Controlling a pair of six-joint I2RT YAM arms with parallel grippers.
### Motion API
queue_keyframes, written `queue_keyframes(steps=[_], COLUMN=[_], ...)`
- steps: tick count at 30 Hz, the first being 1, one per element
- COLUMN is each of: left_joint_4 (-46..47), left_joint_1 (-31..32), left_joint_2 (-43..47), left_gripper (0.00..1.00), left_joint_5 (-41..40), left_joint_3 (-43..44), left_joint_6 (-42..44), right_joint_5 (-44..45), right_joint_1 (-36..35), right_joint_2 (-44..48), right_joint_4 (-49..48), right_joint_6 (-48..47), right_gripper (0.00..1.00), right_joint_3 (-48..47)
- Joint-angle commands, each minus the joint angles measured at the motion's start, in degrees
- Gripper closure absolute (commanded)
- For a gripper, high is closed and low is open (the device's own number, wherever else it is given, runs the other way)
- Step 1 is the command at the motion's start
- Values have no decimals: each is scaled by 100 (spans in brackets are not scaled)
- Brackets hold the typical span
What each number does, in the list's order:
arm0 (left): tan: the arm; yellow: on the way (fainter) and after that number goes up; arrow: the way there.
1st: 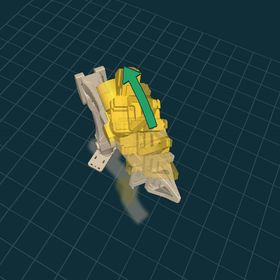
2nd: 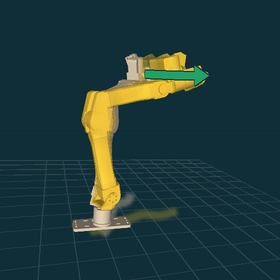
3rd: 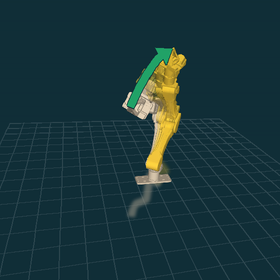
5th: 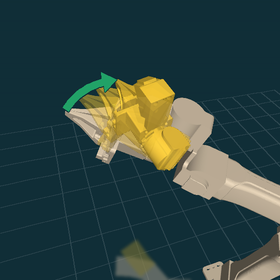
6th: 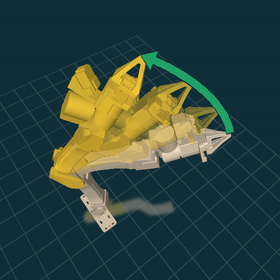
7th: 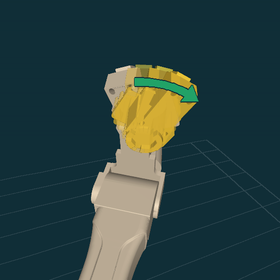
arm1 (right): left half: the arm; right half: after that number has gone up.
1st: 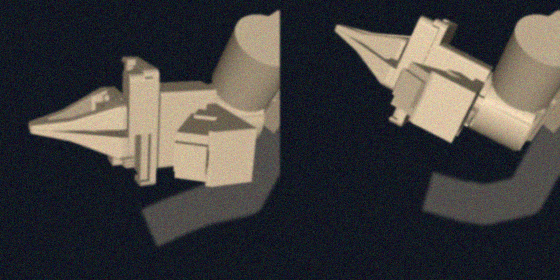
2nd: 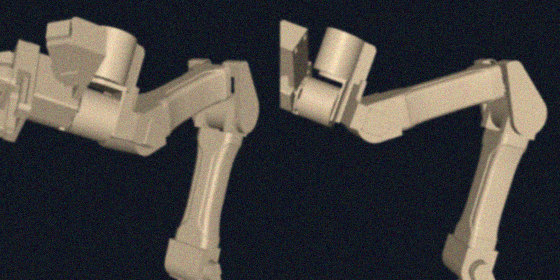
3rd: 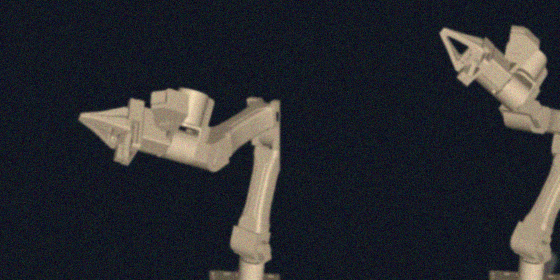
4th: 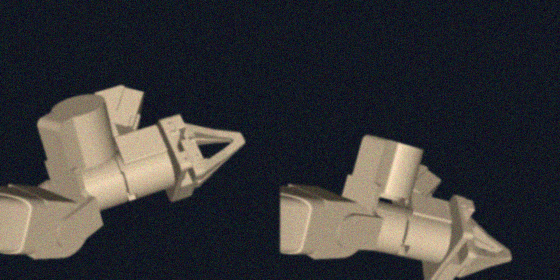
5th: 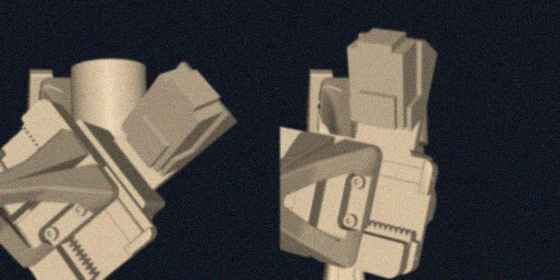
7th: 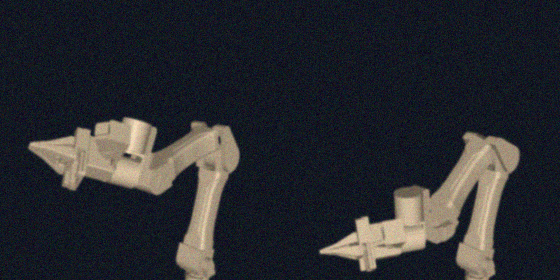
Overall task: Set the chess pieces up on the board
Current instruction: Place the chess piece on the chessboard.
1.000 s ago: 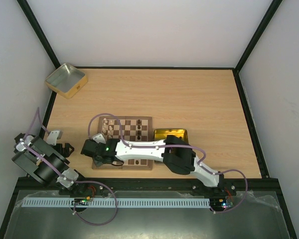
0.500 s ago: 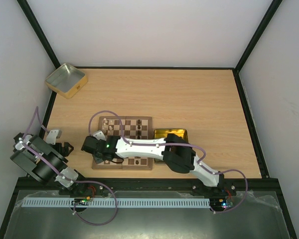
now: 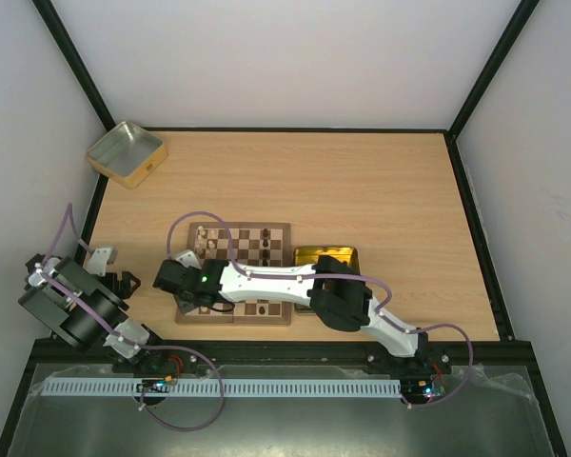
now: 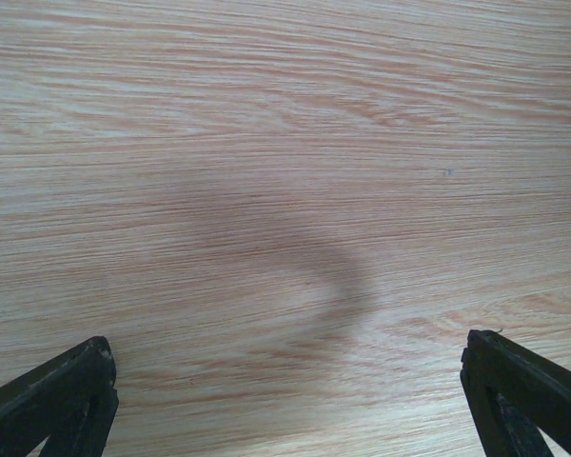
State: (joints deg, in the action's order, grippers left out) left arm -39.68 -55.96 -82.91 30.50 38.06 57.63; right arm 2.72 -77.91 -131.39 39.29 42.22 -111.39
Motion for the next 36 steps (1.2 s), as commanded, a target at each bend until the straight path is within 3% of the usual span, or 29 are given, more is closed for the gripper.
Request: queue_keyframes(steps=[1, 17, 36], left_joint_4=[73, 54, -5], left_joint_1=[-38, -98, -116], left_joint_2=[-280, -278, -209], left_gripper=[1, 1, 1], left_joint_5=[-414, -431, -432], left_joint_3=[-367, -388, -374], left_joint_6=[28, 95, 109], right_joint_5=[110, 141, 396], right_joint_1=[30, 39, 48], right_joint_2=[-110, -128, 252], right_joint_4=[54, 103, 328], right_joint_6=[-47, -51, -84], right_gripper=[80, 83, 69], right_joint_3=[-198, -219, -344])
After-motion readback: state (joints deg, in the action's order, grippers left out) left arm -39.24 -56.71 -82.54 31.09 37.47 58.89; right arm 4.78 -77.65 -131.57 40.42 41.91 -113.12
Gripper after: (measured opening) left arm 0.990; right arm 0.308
